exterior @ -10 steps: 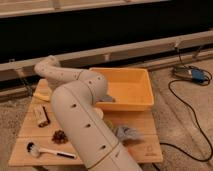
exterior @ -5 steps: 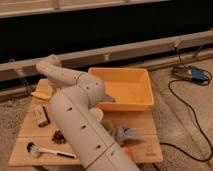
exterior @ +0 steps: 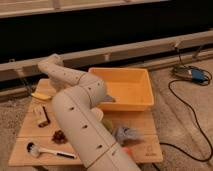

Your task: Place fork in table surface

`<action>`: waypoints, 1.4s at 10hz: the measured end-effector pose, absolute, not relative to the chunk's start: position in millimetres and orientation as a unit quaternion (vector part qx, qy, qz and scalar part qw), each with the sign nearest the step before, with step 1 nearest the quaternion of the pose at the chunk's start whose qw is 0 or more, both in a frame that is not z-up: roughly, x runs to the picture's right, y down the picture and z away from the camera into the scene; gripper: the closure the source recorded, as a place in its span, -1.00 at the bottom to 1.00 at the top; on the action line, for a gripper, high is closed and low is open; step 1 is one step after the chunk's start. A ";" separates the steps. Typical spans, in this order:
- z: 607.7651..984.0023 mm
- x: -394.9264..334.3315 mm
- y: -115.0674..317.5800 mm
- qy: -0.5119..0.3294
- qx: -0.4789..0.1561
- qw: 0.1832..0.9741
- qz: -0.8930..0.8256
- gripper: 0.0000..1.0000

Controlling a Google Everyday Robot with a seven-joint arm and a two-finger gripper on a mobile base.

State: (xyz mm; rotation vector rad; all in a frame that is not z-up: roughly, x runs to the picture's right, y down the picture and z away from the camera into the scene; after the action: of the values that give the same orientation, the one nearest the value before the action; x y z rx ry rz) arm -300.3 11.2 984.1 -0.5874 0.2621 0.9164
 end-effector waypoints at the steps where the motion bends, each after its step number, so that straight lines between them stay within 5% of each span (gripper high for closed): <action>1: 982.4 -298.3 11.5 0.123 -0.280 0.847 0.435 0.85; 3: 978.4 -295.9 10.9 0.121 -0.282 0.846 0.436 1.00; 14: 915.4 -293.6 -33.3 0.065 -0.286 0.841 0.455 1.00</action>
State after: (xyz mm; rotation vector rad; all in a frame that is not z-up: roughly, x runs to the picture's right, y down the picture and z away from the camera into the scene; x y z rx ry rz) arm -293.6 -33.3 915.4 -0.6042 0.1370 0.9626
